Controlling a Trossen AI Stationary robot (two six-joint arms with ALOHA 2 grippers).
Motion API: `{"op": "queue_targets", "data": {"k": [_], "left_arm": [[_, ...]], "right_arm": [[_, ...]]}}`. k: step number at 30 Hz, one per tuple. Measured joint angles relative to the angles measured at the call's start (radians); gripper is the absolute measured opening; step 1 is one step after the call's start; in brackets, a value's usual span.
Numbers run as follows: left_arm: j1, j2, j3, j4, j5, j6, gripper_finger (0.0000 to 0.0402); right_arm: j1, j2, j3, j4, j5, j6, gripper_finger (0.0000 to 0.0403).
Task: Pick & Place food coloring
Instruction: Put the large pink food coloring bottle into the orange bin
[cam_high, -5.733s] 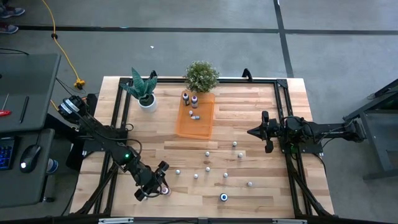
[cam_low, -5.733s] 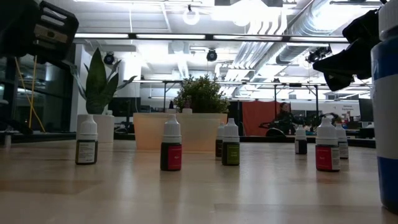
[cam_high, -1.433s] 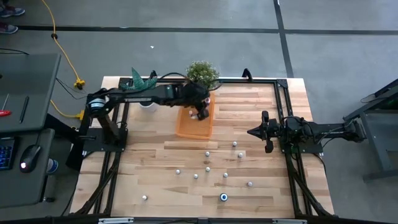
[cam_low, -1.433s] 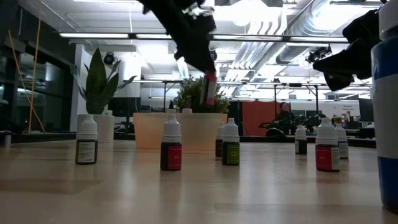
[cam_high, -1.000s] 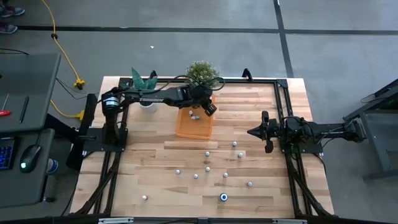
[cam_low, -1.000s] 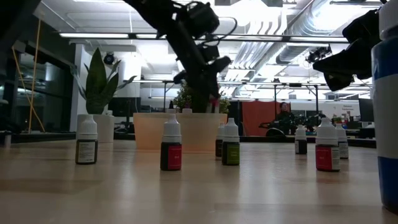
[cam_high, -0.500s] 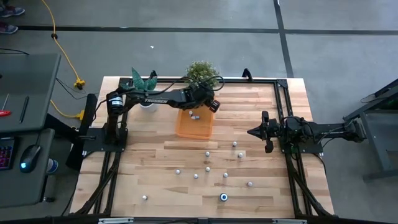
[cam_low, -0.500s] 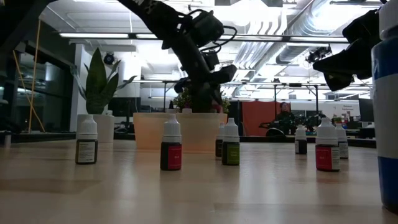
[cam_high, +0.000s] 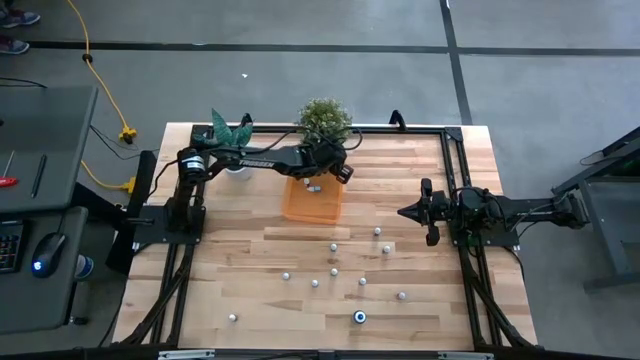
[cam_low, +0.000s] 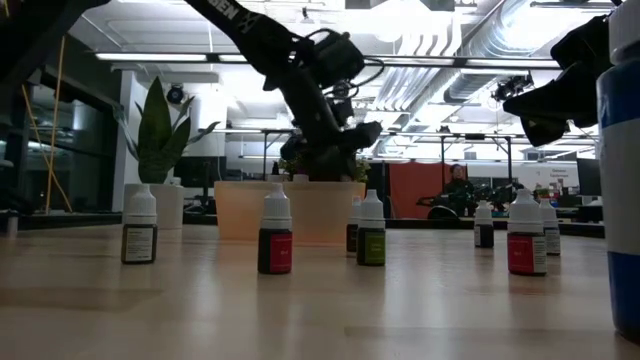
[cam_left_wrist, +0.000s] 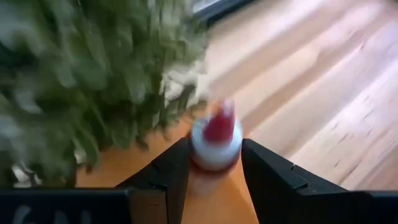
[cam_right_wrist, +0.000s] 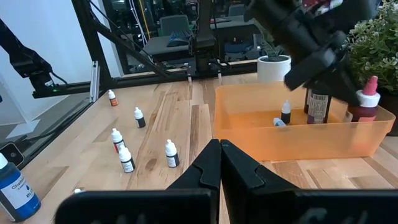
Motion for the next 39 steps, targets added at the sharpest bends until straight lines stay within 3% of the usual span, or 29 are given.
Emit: {"op": "queue_targets", "data": {"k": [23,39], "left_arm": [[0.0,0.007,0.027,0.043,0.11,0.13,0.0143],[0.0,-0.031,0.028,0.07,0.092,0.109,0.0143]], "right_arm": [[0.0,0.0,0.0,0.0,0.0,0.0,0.0],[0.0,0.0,0.0,0.0,0.0,0.0,0.0]]}}
